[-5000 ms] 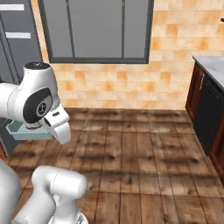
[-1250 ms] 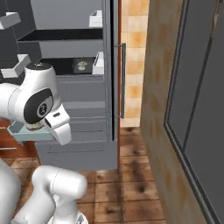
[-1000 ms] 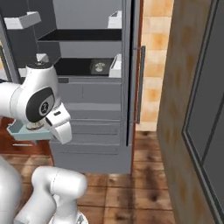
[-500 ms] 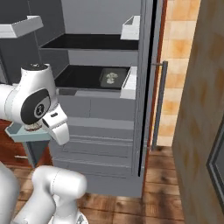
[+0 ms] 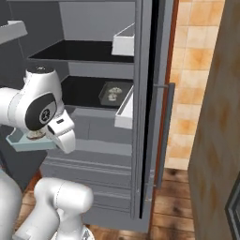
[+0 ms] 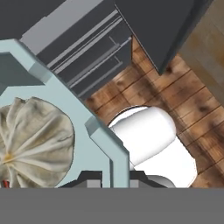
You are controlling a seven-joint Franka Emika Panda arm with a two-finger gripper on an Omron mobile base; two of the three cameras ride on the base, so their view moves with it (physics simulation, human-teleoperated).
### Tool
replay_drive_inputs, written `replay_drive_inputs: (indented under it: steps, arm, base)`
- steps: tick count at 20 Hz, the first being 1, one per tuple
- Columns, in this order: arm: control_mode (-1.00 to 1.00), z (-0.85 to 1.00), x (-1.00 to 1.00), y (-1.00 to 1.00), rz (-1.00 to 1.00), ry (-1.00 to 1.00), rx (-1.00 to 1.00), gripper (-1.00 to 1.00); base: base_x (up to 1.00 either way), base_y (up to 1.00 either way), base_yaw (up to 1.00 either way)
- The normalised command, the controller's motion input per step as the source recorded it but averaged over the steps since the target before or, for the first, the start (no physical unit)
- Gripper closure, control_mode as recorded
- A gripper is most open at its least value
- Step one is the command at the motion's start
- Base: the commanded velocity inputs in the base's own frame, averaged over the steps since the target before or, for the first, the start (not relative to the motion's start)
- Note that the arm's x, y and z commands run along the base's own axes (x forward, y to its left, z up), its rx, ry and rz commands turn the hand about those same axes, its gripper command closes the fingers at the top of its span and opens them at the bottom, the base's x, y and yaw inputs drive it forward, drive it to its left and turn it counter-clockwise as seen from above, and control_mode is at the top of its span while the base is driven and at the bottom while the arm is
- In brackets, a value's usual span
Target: Place two dumplings into each of the tupperware containers and then place the containers in the fridge.
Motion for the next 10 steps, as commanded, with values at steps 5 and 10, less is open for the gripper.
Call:
replay_drive_inputs:
  steps: [5, 10]
  arm:
    - [1.0, 0.0, 0.0, 0.0, 0.0, 0.0, 0.0, 1.0]
    - [1.0, 0.0, 0.0, 0.0, 0.0, 0.0, 0.0, 1.0]
  base:
    - [0.69, 0.01, -0.01]
    - [0.63, 0.03, 0.0]
